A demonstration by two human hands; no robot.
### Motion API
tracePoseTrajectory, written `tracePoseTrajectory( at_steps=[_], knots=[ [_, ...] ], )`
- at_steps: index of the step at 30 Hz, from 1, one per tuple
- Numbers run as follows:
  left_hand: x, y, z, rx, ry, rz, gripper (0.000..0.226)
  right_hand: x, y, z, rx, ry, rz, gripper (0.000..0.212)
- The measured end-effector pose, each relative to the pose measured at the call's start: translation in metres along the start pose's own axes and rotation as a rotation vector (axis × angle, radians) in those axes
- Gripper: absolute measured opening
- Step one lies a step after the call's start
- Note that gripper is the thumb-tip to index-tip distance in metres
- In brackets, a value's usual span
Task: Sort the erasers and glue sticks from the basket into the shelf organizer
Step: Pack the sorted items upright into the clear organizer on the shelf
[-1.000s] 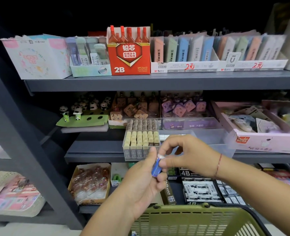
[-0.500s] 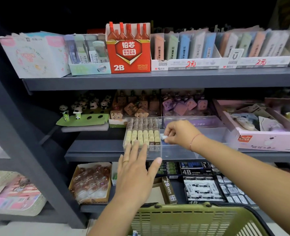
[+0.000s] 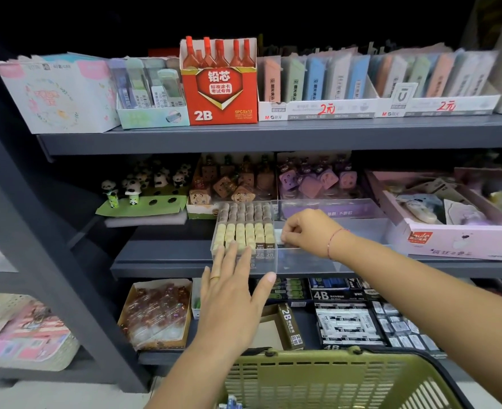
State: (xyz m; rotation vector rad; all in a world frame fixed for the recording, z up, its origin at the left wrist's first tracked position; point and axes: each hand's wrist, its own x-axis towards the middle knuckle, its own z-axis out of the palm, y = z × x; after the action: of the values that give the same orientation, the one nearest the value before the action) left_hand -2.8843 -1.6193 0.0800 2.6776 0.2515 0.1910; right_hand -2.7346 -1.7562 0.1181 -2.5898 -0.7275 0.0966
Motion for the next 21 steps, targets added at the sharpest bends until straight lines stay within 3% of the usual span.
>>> tracePoseTrajectory(
  at_steps=[3, 6, 8, 11, 13, 15, 17, 19, 21],
  knots=[
    [-0.006, -0.001, 0.005, 0.006, 0.051, 0.004, 0.067, -0.003, 0.001, -0.005, 0.084, -0.026, 0.025, 0.024],
    [-0.016, -0.008, 0.011, 0.008, 0.101, 0.019, 0.071, -0.012, -0.002, -0.010, 0.005, 0.001, -0.005, 0.031],
    [-0.023, -0.020, 0.017, 0.012, 0.093, -0.007, 0.071, -0.031, -0.003, -0.008, -0.005, 0.180, -0.037, 0.030],
    [-0.036, -0.047, 0.033, 0.011, 0.028, -0.115, 0.066, -0.081, -0.006, 0.021, 0.276, 0.505, -0.079, 0.020],
    [-0.048, -0.072, 0.050, 0.045, -0.031, -0.205, 0.065, -0.114, -0.005, 0.070, 0.536, 0.357, 0.003, 0.020],
    [-0.063, -0.099, 0.071, 0.068, -0.096, -0.303, 0.068, -0.140, 0.001, 0.132, 0.731, -0.032, 0.206, 0.016],
    [-0.080, -0.119, 0.088, 0.002, -0.184, -0.411, 0.073, -0.158, 0.007, 0.188, 0.878, -0.380, 0.498, 0.028],
    [-0.092, -0.126, 0.098, -0.159, -0.212, -0.516, 0.073, -0.163, 0.012, 0.233, 1.099, -0.543, 0.767, 0.048],
    [-0.094, -0.126, 0.102, -0.212, -0.169, -0.546, 0.069, -0.157, 0.014, 0.268, 1.199, -0.612, 0.854, 0.059]
  ],
)
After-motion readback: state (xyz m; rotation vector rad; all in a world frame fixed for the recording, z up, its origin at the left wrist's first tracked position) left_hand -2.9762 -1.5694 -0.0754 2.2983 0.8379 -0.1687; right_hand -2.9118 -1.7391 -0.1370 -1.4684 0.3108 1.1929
